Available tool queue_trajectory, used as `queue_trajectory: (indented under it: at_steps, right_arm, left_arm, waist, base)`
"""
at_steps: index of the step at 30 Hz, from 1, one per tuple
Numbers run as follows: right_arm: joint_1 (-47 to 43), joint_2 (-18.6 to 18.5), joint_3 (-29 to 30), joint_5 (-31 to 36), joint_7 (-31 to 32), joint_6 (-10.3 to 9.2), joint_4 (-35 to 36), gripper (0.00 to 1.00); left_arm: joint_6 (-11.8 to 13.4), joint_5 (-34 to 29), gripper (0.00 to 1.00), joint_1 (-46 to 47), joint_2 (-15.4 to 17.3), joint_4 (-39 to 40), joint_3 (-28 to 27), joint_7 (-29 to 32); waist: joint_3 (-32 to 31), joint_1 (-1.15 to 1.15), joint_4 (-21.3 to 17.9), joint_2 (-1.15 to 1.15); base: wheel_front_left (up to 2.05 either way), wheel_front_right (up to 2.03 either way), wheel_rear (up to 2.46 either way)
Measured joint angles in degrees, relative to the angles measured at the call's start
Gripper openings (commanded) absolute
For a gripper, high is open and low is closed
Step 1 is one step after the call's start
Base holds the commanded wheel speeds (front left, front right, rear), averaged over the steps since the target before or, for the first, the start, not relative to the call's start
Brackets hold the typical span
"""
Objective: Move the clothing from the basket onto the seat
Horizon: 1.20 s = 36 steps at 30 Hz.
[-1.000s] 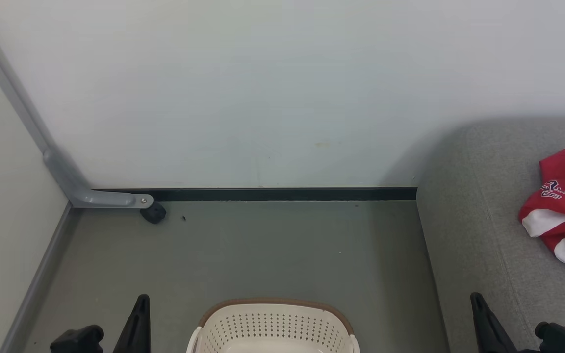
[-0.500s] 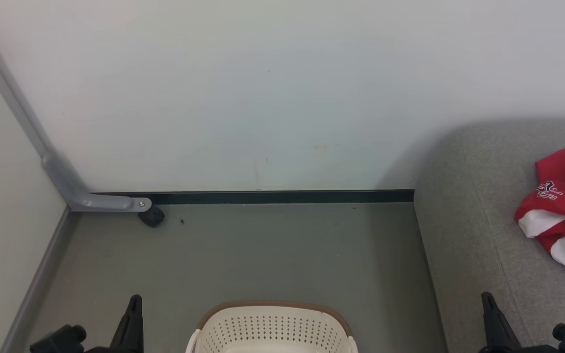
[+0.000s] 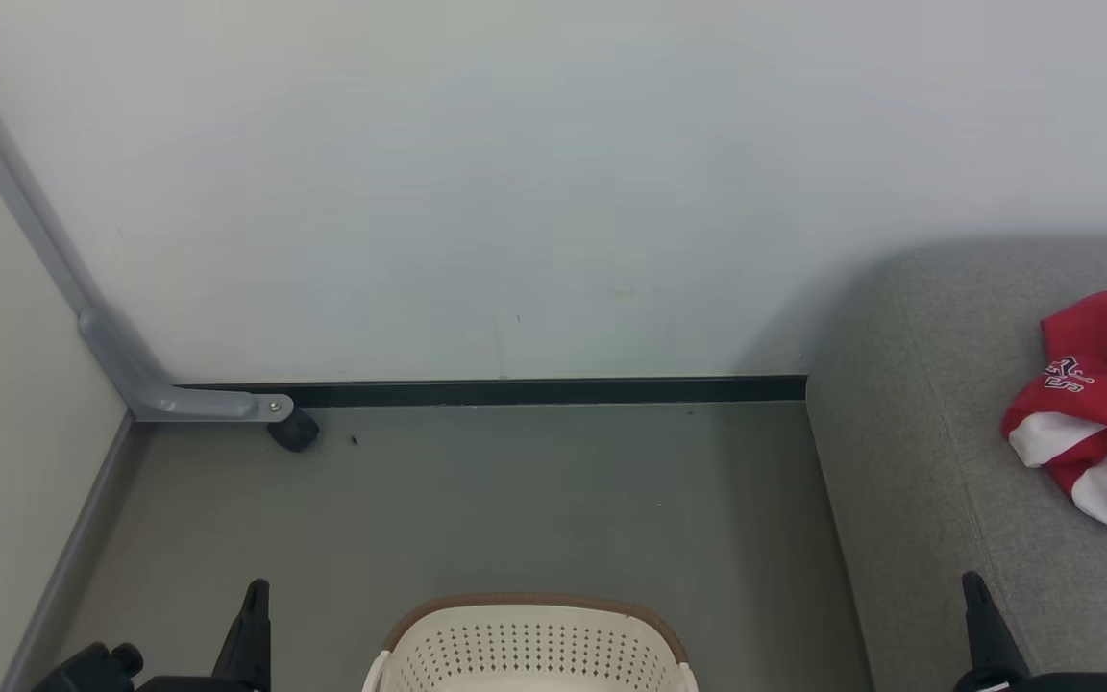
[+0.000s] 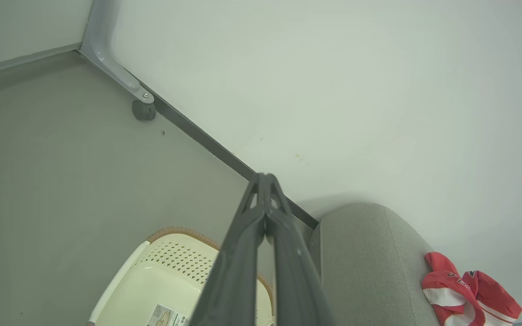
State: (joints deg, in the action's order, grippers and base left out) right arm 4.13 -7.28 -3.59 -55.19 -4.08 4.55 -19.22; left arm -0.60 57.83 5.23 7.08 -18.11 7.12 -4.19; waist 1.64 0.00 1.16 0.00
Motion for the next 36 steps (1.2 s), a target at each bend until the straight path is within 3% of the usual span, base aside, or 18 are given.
queue_trajectory:
  at_steps: [36]
  right_arm:
    - [0.1,3.4,8.0,-25.4,7.3,1.51,1.0,0.0]
  left_arm:
    - [-4.6,23.5,0.0,0.0,-3.3,0.3,-8.5,7.5]
  waist:
    - [-1.1,0.0,-0.8,0.0]
  base:
    - [0.0,0.0,0.0]
